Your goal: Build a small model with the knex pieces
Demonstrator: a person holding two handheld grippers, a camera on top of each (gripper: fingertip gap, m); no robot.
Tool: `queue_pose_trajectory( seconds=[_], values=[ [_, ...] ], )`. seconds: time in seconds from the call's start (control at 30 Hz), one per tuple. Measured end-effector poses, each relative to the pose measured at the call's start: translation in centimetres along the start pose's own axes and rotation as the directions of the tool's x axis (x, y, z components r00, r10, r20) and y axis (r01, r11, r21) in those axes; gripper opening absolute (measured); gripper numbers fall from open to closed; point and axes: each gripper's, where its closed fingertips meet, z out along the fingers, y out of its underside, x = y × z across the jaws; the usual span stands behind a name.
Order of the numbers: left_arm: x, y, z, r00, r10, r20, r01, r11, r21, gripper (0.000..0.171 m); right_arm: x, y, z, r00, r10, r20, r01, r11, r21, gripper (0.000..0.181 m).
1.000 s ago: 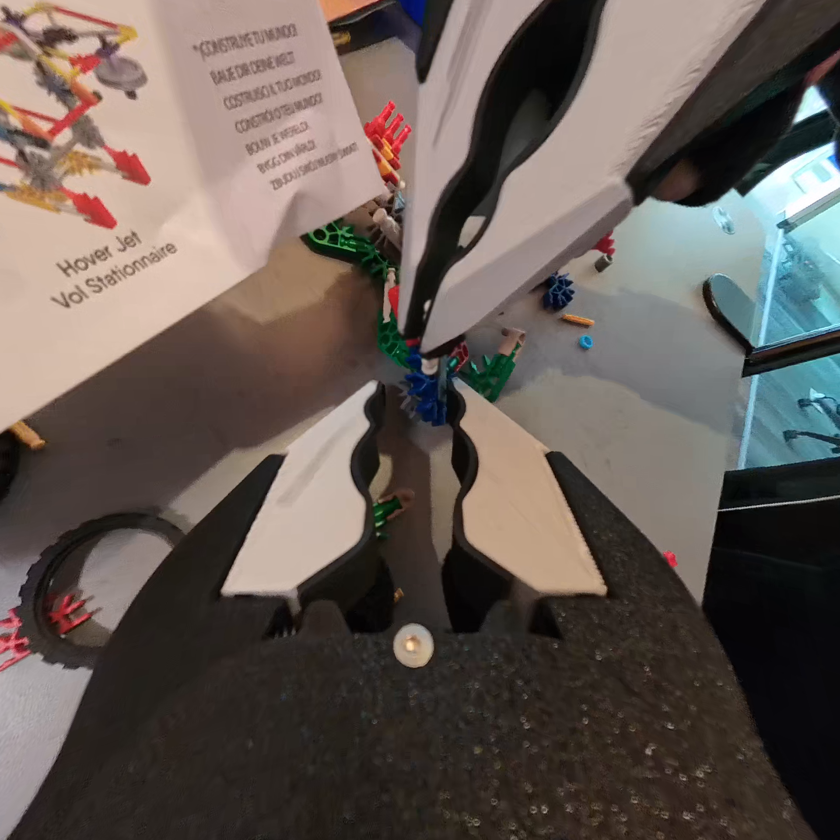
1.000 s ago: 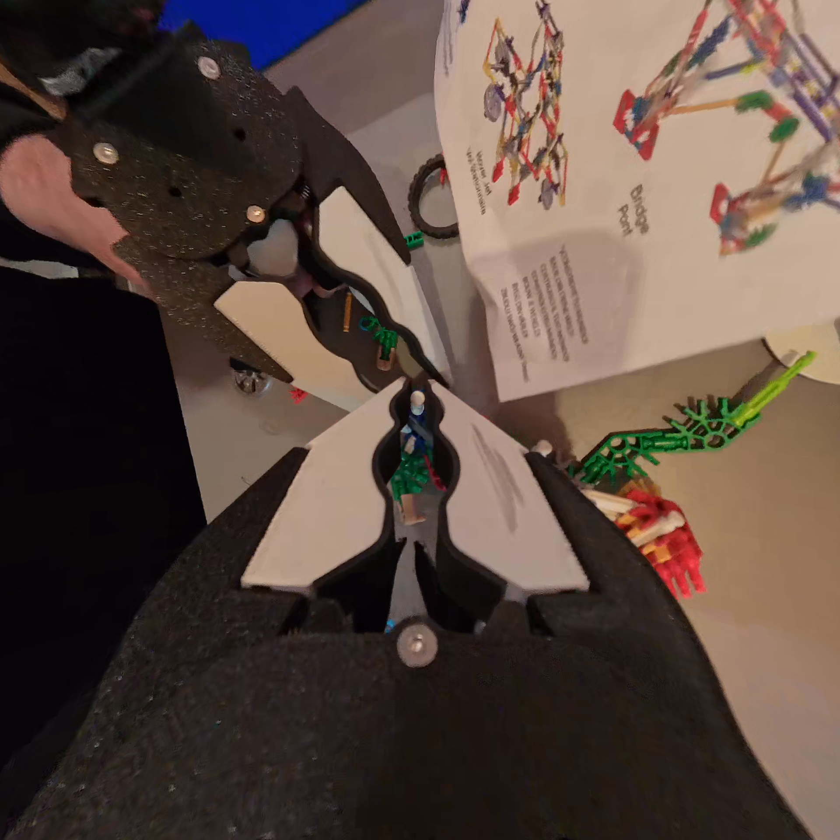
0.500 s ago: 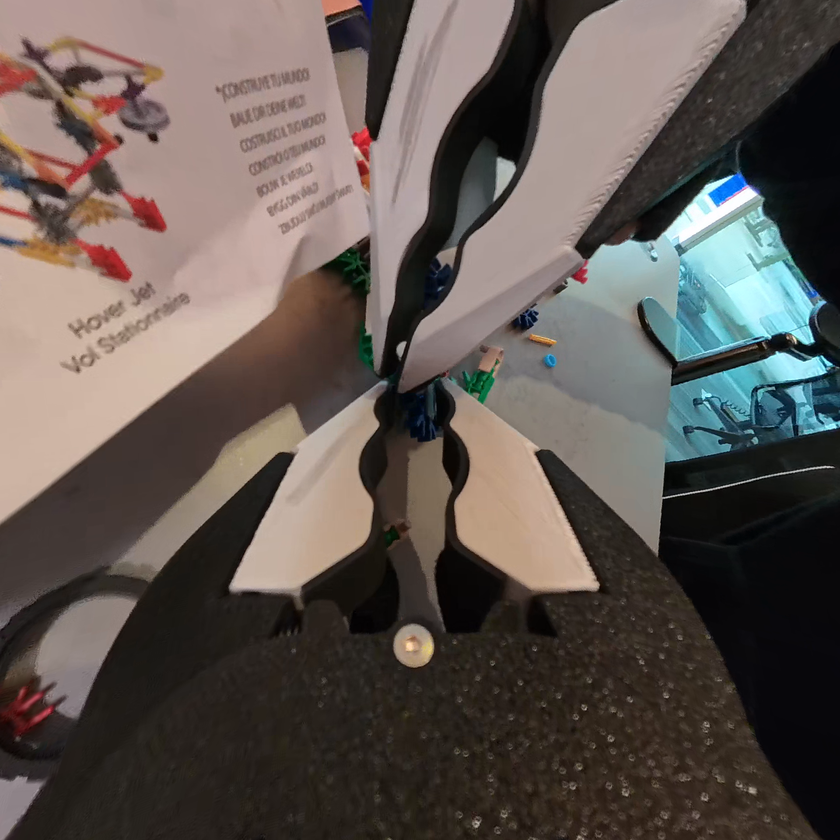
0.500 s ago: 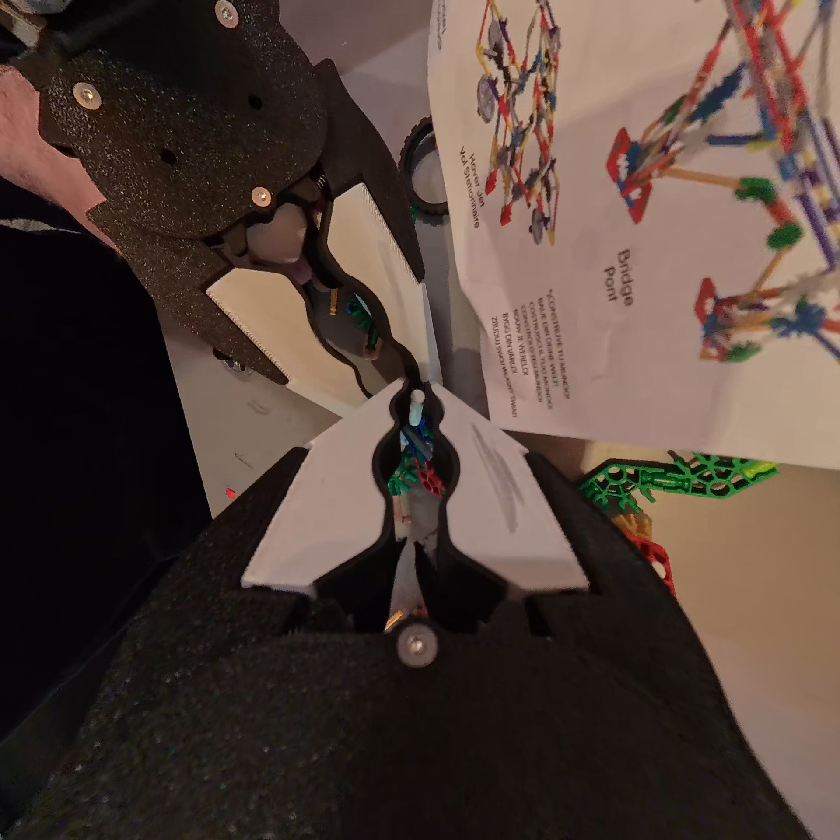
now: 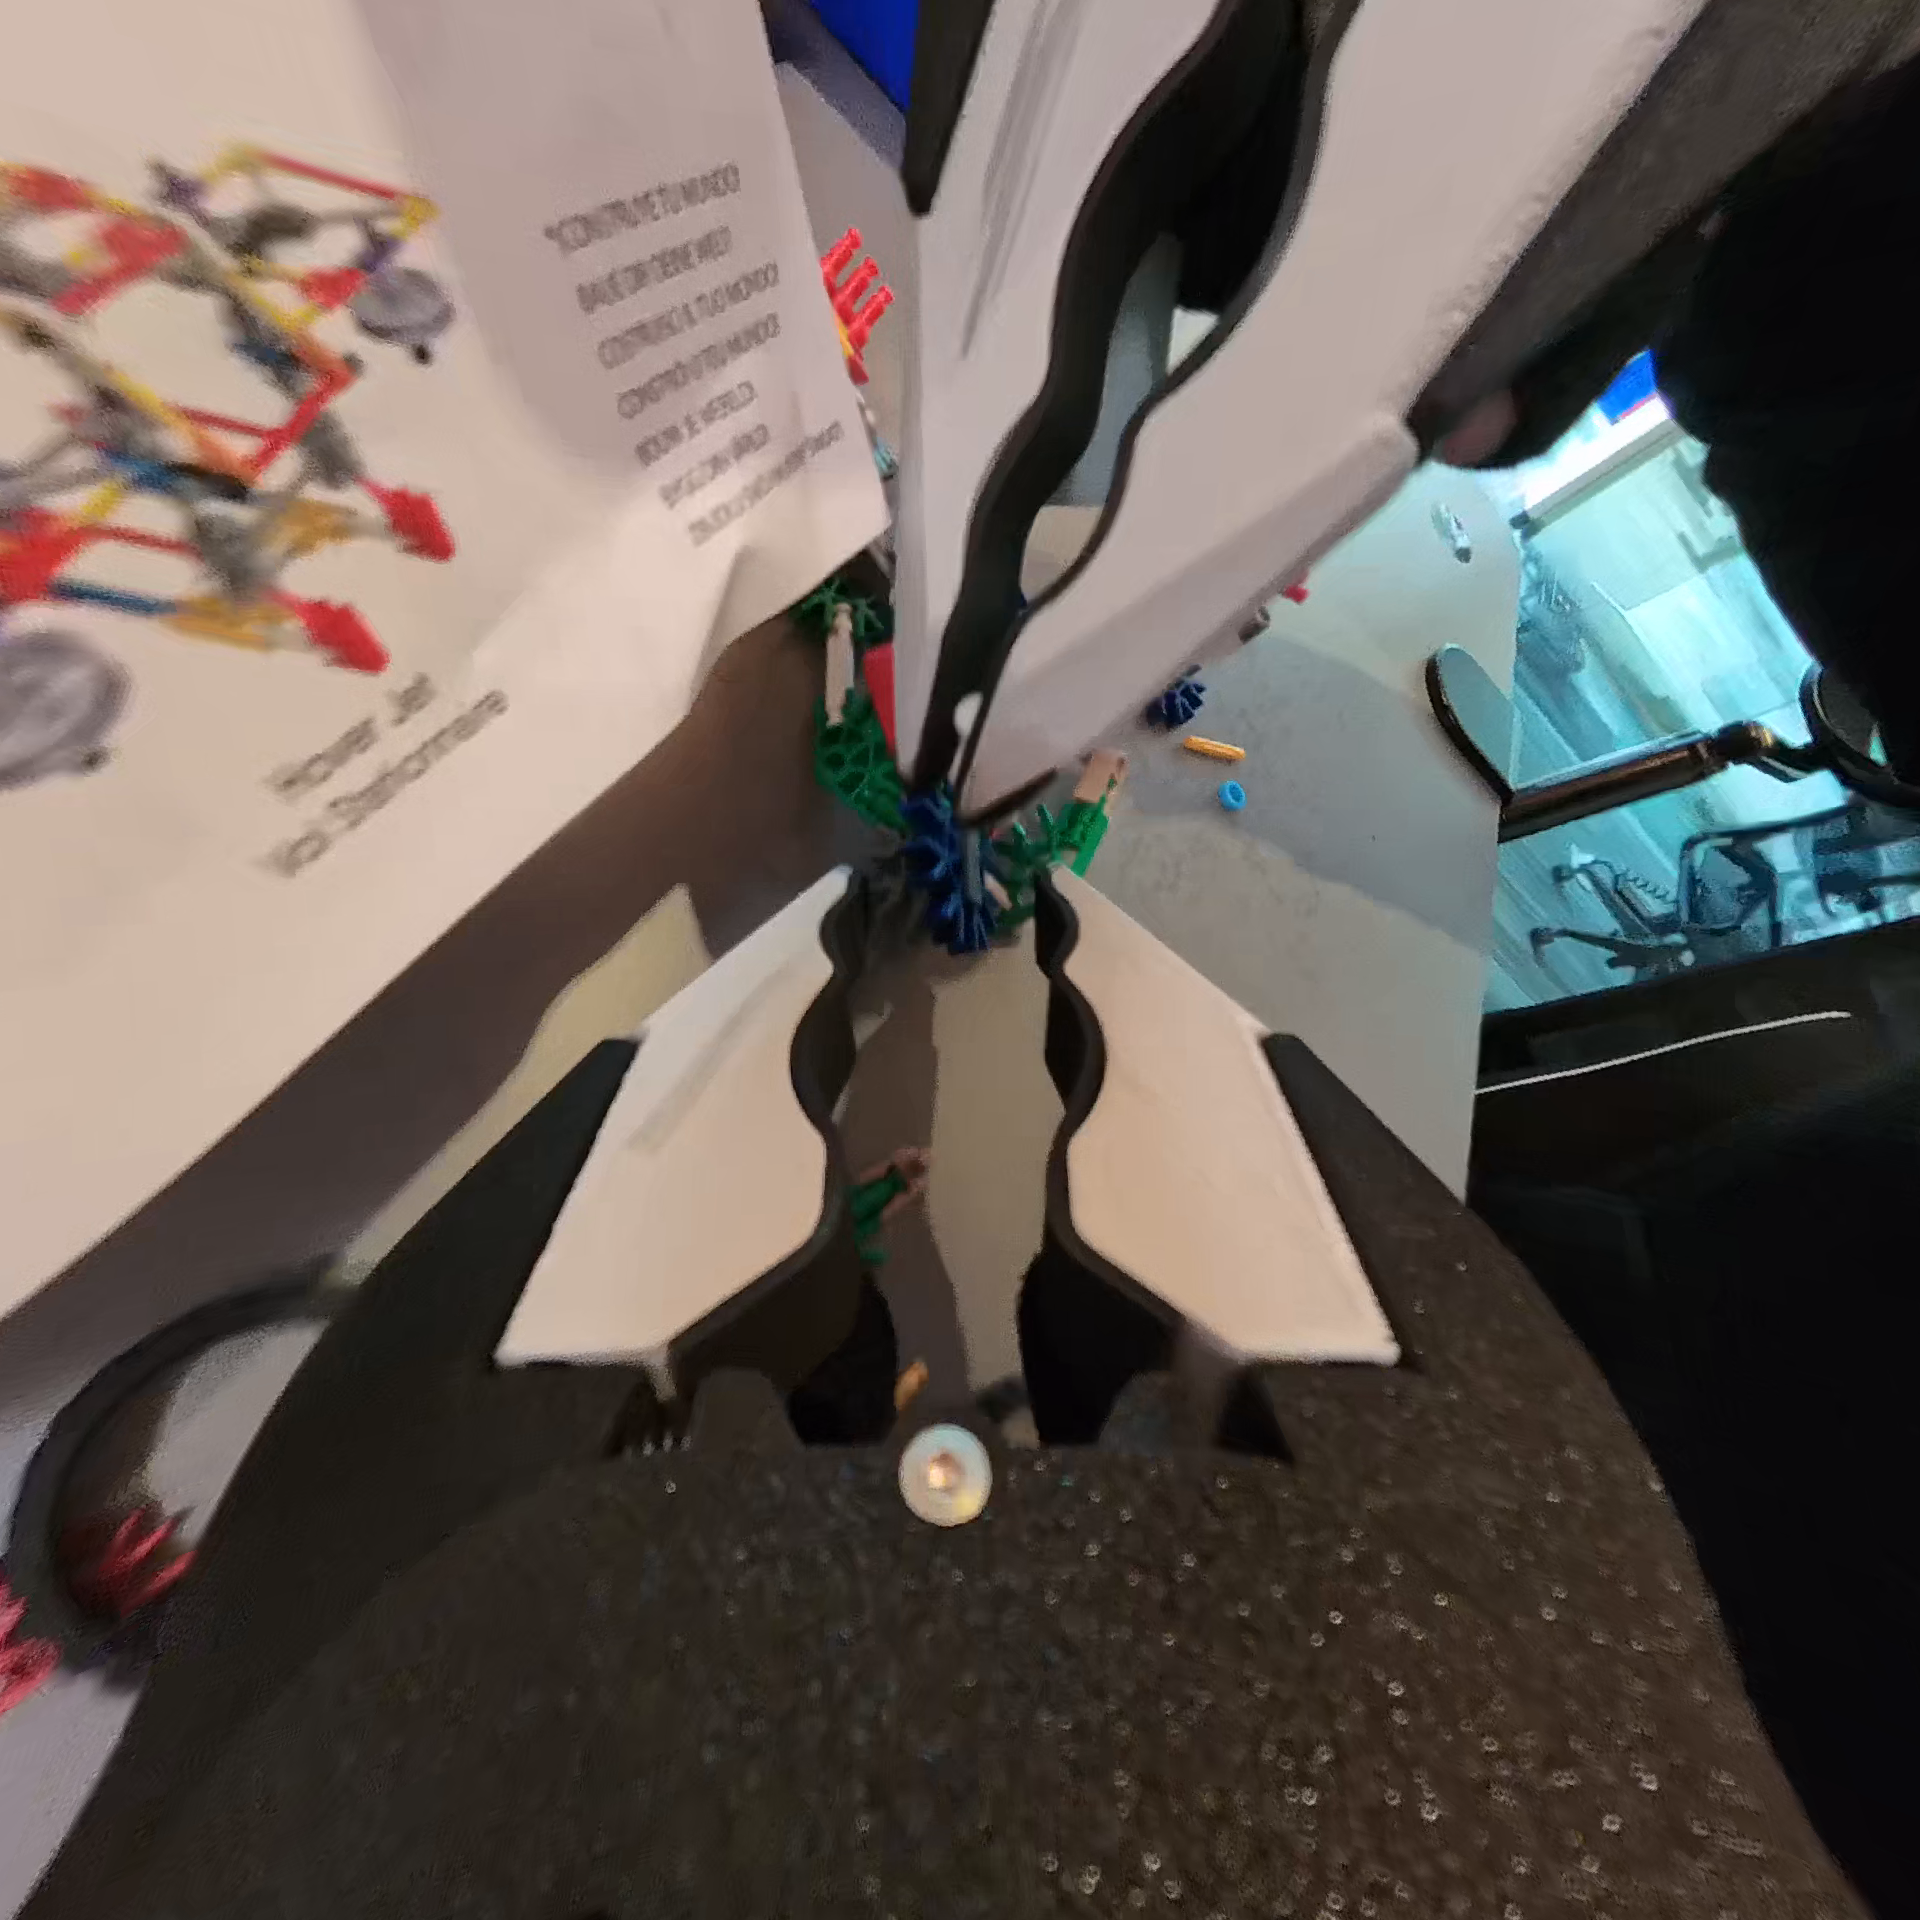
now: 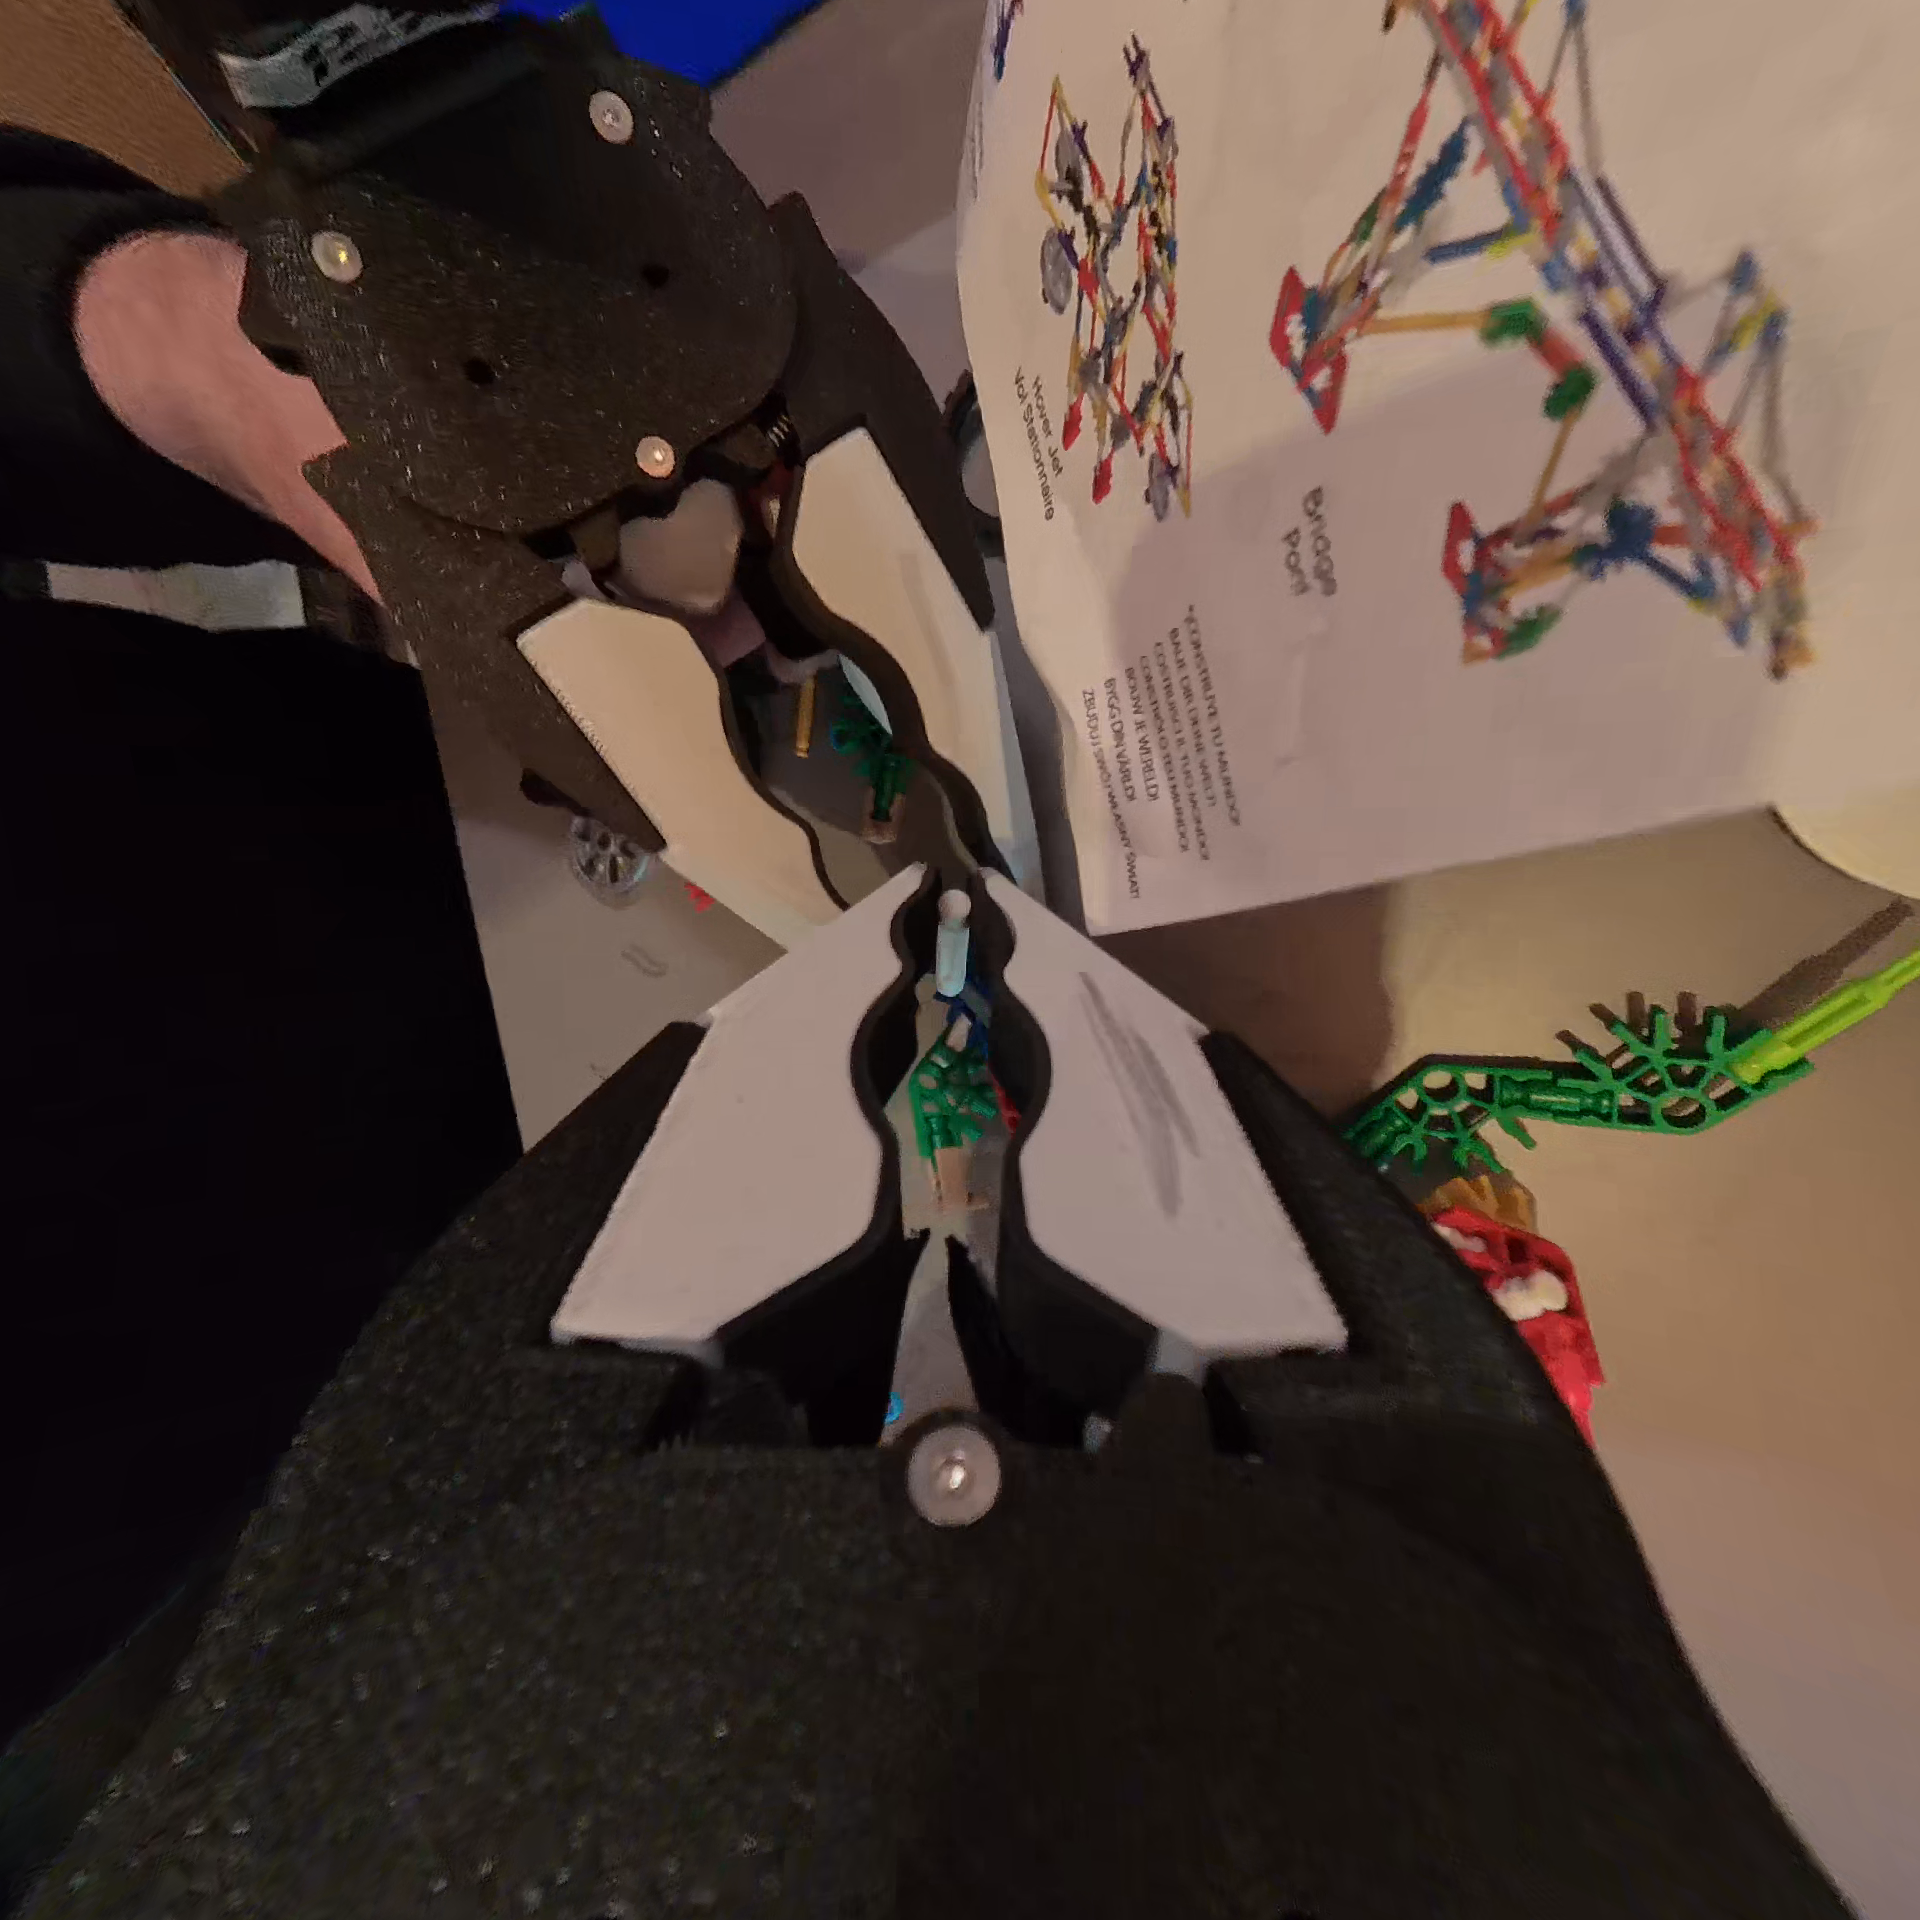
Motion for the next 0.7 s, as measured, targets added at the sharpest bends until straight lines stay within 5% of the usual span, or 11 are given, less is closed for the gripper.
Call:
queue_pose_trajectory(
  seconds=[0.1, 0.23, 0.5, 0.7],
  values=[
    [-0.4, 0.8, -3.1, 0.993, 0.094, 0.066, -0.091, 0.995, -0.045, 0.030, -0.9, 0.0, -1.2, 1.000, 0.002, -0.015, -0.001, 0.998, 0.057, 0.005],
    [-1.3, 4.6, -5.5, 0.959, 0.251, 0.129, -0.212, 0.943, -0.256, 0.034, -4.2, 1.0, -1.6, 0.998, -0.046, -0.051, 0.051, 0.995, 0.088, 0.005],
    [-3.6, 6.7, -5.1, 0.871, 0.449, 0.198, -0.347, 0.849, -0.398, 0.033, -6.9, 4.8, 3.0, 0.989, 0.006, -0.147, 0.013, 0.991, 0.131, 0.005],
    [-2.3, 6.6, -3.7, 0.877, 0.447, 0.177, -0.339, 0.836, -0.431, 0.019, -7.3, 6.4, 2.7, 0.981, 0.096, -0.167, -0.053, 0.969, 0.243, 0.005]
  ],
)
